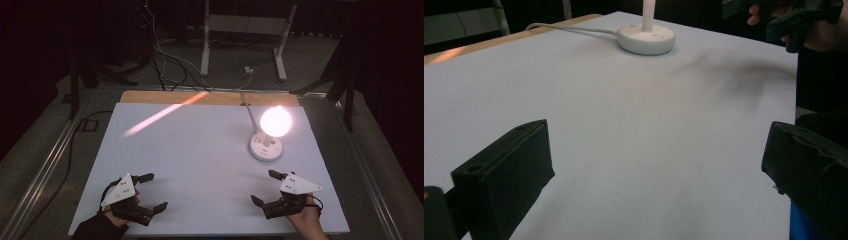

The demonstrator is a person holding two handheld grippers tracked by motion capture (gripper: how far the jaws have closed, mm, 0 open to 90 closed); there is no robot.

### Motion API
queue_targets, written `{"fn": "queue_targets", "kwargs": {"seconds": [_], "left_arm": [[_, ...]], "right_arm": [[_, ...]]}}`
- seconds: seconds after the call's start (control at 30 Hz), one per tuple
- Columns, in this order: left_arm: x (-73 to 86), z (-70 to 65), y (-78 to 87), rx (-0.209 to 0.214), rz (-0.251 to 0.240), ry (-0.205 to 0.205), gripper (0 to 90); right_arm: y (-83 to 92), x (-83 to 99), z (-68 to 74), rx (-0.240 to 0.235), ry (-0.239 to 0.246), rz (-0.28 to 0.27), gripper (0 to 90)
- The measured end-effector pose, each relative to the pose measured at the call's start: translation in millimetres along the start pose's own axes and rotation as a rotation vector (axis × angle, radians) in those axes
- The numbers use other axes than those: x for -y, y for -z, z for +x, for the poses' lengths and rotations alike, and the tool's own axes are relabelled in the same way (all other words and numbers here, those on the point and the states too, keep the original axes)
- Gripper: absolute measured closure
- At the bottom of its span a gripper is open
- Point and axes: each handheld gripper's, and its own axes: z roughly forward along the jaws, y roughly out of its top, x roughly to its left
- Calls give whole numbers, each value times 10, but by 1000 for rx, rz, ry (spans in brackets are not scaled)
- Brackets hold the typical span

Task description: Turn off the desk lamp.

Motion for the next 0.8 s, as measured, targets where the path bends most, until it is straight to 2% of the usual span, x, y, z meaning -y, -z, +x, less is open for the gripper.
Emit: {"fn": "queue_targets", "kwargs": {"seconds": [0.27, 0.53, 0.8], "left_arm": [[-1, 2, 4, 2, -8, 1, 6], [0, 4, 7, 4, -7, 3, 7], [-1, 2, 12, 6, -7, 4, 6]], "right_arm": [[1, -54, -84, 27, -11, -20, 0], [28, -115, -243, 79, -32, -49, 0], [24, -124, -365, 96, -52, -49, 0]]}}
